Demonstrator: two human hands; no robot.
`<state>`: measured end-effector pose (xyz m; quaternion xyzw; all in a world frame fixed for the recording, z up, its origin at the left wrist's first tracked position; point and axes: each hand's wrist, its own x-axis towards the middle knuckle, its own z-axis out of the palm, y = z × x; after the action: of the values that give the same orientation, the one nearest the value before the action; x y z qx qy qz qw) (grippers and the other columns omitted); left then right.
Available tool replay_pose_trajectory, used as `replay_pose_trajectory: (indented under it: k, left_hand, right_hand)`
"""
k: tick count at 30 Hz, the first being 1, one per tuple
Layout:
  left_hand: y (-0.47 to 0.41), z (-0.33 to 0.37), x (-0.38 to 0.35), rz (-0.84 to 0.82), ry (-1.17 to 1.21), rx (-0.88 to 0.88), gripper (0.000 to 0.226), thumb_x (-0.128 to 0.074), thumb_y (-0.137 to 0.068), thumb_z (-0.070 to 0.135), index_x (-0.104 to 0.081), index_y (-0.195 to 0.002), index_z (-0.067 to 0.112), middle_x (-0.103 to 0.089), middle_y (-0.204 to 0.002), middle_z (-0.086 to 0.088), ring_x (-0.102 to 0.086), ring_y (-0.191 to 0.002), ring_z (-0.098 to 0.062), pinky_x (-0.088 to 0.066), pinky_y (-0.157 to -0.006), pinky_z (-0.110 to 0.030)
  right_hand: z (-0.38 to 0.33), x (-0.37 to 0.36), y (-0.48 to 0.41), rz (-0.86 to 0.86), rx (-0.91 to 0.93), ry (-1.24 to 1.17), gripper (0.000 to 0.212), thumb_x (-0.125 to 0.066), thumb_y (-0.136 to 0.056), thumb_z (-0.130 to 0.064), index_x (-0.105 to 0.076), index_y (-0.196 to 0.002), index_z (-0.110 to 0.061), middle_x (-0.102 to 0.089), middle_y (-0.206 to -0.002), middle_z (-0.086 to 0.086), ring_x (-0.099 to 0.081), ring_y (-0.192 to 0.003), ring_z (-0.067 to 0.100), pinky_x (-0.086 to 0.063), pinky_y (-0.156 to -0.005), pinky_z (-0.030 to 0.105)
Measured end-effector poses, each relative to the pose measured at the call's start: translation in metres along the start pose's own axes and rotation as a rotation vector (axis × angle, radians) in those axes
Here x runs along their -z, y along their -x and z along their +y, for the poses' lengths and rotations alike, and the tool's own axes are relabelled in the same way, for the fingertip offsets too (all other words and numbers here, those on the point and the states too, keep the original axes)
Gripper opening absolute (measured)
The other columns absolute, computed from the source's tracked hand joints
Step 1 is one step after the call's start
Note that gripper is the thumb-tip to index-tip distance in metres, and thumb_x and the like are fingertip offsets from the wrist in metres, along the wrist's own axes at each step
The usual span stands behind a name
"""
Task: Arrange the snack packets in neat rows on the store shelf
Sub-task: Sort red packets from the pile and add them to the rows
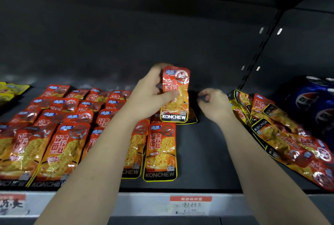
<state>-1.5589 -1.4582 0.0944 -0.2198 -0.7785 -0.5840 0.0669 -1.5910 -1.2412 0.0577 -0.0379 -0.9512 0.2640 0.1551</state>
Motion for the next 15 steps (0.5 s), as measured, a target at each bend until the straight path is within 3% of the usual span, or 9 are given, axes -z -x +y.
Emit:
replay_pose_trajectory:
  k: [5, 8, 10, 15]
  left_hand:
    - [0.000, 0.000, -0.021, -0.116, -0.007, -0.014, 0.062, -0.073, -0.083, 0.018, -0.036, -0.130, 0.037, -0.065, -0.111, 0.003, -0.070, -0.093, -0.014, -0.058, -0.082, -0.040]
    - [0.001, -0.001, -0.027, -0.194, -0.168, -0.036, 0.060, -0.071, -0.085, 0.024, -0.034, -0.131, 0.036, -0.066, -0.102, 0.006, -0.069, -0.081, -0.006, -0.056, -0.073, -0.029]
    - [0.001, -0.003, -0.029, -0.249, -0.248, -0.041, 0.054, -0.070, -0.086, 0.026, -0.035, -0.127, 0.036, -0.066, -0.097, 0.007, -0.069, -0.076, -0.006, -0.057, -0.068, -0.030]
    - [-0.003, -0.005, -0.030, -0.263, -0.449, -0.051, 0.053, -0.075, -0.080, 0.035, -0.039, -0.120, 0.038, -0.063, -0.105, 0.014, -0.062, -0.094, -0.004, -0.052, -0.088, -0.034]
  right_hand:
    - [0.004, 0.005, -0.001, -0.007, -0.024, 0.036, 0.025, -0.060, -0.086, -0.020, -0.070, -0.109, -0.020, -0.067, -0.109, 0.011, -0.064, -0.101, 0.031, -0.051, -0.081, 0.032]
    - [0.004, 0.008, 0.000, -0.004, -0.004, 0.053, 0.027, -0.059, -0.083, -0.018, -0.070, -0.107, -0.022, -0.068, -0.110, 0.010, -0.065, -0.099, 0.030, -0.053, -0.081, 0.035]
    - [0.003, 0.009, 0.001, -0.004, -0.003, 0.075, 0.029, -0.059, -0.082, -0.014, -0.069, -0.109, -0.021, -0.068, -0.110, 0.010, -0.064, -0.101, 0.031, -0.052, -0.080, 0.033]
    - [0.004, 0.010, 0.001, -0.019, -0.013, 0.081, 0.027, -0.060, -0.084, -0.017, -0.070, -0.109, -0.021, -0.071, -0.105, 0.004, -0.065, -0.100, 0.027, -0.054, -0.085, 0.037]
